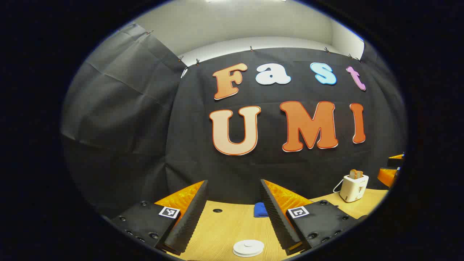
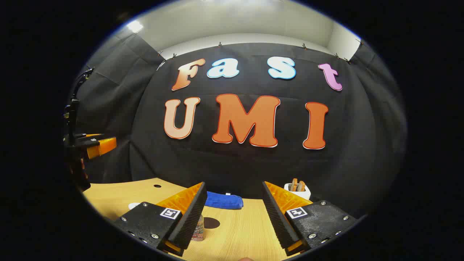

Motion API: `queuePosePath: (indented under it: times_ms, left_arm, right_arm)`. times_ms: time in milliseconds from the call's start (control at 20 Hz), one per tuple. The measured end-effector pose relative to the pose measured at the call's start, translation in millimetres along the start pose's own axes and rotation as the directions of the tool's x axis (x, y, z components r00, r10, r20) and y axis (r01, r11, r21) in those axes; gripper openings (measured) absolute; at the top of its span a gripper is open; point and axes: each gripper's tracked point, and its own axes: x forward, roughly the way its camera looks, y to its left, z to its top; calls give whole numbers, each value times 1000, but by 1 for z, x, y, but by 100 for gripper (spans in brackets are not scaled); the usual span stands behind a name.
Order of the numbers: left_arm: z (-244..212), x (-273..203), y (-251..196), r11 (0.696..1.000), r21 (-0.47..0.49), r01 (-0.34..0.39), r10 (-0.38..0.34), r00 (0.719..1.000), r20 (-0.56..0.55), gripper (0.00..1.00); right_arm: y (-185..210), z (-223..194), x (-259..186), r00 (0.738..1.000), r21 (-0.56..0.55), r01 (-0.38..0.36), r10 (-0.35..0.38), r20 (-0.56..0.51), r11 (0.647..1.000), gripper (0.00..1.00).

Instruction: Open the teacup lid with one hand, grasp the water bottle and pour water into the teacup with the other hand; after pouring, place the water bottle on the coaster and then close the teacup lid.

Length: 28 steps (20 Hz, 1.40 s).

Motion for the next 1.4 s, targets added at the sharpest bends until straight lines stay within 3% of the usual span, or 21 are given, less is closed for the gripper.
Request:
queuePosePath:
  times_ms: [500,600,650,700,750,850,950,1400]
  left_arm:
    - [3,4,-4,1000,25,0,0,1000,22,96]
    - [7,5,-8,1000,21,8,-8,1000,25,89]
    - [8,5,-8,1000,16,15,-15,1000,28,96]
    - [7,4,-10,1000,11,20,-20,999,26,89]
    - [1,4,-11,1000,4,30,-30,999,15,93]
    - [-14,6,-14,999,-6,46,-46,999,-29,89]
    - [-34,8,-15,998,-8,60,-60,995,-73,96]
    - [-115,6,-23,993,16,114,-107,967,-233,90]
  right_arm:
    - [17,-11,6,998,29,-60,61,-21,998,91]
    - [17,-11,5,997,31,-69,70,-19,997,91]
    - [18,-12,6,997,30,-71,72,-17,997,91]
    - [18,-12,6,997,29,-75,76,-17,997,91]
    - [19,-14,7,997,27,-78,79,-23,997,91]
    - [24,-22,8,995,26,-91,92,-43,996,90]
    - [35,-32,11,992,37,-112,114,-61,993,91]
    - [58,-85,13,972,43,-170,175,-155,984,91]
